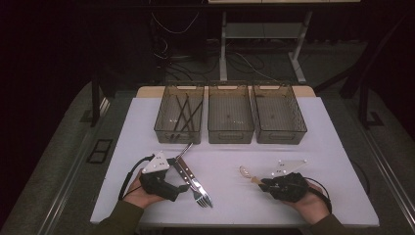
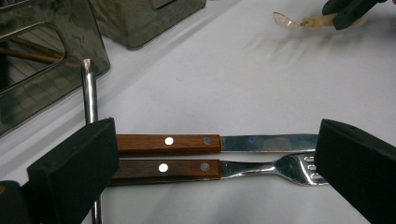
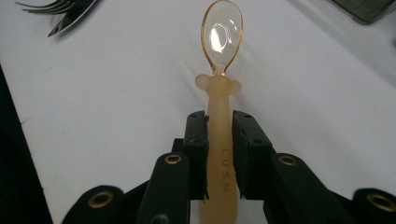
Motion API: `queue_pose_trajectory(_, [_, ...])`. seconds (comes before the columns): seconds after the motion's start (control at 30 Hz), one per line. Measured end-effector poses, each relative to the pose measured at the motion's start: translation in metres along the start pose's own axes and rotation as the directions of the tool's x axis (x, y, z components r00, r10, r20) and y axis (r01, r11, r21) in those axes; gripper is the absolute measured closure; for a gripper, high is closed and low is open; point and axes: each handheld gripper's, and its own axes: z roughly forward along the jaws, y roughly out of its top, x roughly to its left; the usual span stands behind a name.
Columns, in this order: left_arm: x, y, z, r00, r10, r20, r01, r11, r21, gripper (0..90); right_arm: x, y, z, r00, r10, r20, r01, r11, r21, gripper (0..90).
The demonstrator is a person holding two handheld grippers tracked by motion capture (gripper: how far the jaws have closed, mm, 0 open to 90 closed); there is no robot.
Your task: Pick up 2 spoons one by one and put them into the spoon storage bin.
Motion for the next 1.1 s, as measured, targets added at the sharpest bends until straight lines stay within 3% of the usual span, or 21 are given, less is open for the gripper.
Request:
queue_pose_trajectory(0.37, [-0.002, 0.000, 0.002, 0.9998, -0.003, 0.018, 0.003, 1.0000, -0.001, 0.0, -0.010, 0.010, -0.006, 0.9998, -0.008, -0.018, 0.007, 0.999, -0.049, 76.5])
queue_pose_trajectory(1.1, [-0.004, 0.000, 0.003, 0.9995, -0.002, 0.031, 0.002, 0.9999, -0.010, 0.0, -0.032, 0.030, -0.013, 0.9994, 0.032, 0.010, -0.030, 0.992, -0.121, 76.5])
